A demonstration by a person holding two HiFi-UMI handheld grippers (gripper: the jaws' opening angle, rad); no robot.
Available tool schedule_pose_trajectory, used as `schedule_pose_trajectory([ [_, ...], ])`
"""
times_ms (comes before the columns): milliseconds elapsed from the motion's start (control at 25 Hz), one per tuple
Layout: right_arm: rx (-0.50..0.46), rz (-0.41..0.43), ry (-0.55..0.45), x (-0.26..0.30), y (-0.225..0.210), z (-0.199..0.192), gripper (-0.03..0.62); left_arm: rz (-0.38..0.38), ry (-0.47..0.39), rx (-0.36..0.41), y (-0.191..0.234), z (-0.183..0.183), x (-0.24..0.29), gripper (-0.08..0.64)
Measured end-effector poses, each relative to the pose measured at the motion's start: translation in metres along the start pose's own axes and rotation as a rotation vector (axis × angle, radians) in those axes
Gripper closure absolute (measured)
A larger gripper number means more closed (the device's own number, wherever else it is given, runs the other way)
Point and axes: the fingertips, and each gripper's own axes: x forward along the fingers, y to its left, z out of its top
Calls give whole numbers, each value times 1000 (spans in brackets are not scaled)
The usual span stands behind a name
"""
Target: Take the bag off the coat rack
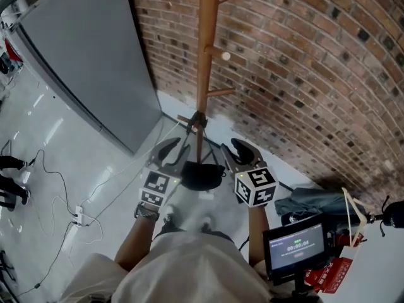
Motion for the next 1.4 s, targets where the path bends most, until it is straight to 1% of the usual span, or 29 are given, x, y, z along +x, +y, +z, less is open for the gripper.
schedule_pose_trajectory([
  [120, 17, -19, 13, 17, -1, -9, 447, -17, 32, -3, 11, -18, 12, 428],
  [200, 38, -9, 15, 28, 1, -15, 438, -31, 52, -7, 18, -28, 19, 423],
  [360, 73, 12, 8, 45, 6, -22, 416, -84, 98, -15, 18, -49, 34, 404],
  [600, 61, 2, 51, 76, 4, -38, 410, -135, 152, -14, 16, -80, 60, 387],
  [840, 46, -11, 116, 96, -1, -62, 410, -156, 213, 3, 15, -106, 84, 380],
  [960, 42, -12, 134, 106, -2, -69, 410, -163, 227, -5, 15, -114, 95, 380],
  [1040, 49, -14, 147, 111, -3, -76, 410, -168, 234, -23, 13, -119, 100, 386],
  [1200, 62, -18, 162, 118, -6, -84, 411, -160, 226, -54, 13, -121, 106, 418],
  [1320, 80, -27, 152, 123, -10, -85, 424, -150, 221, -72, 16, -122, 110, 449],
  [1400, 83, -29, 148, 126, -10, -85, 440, -144, 220, -80, 18, -123, 110, 482],
])
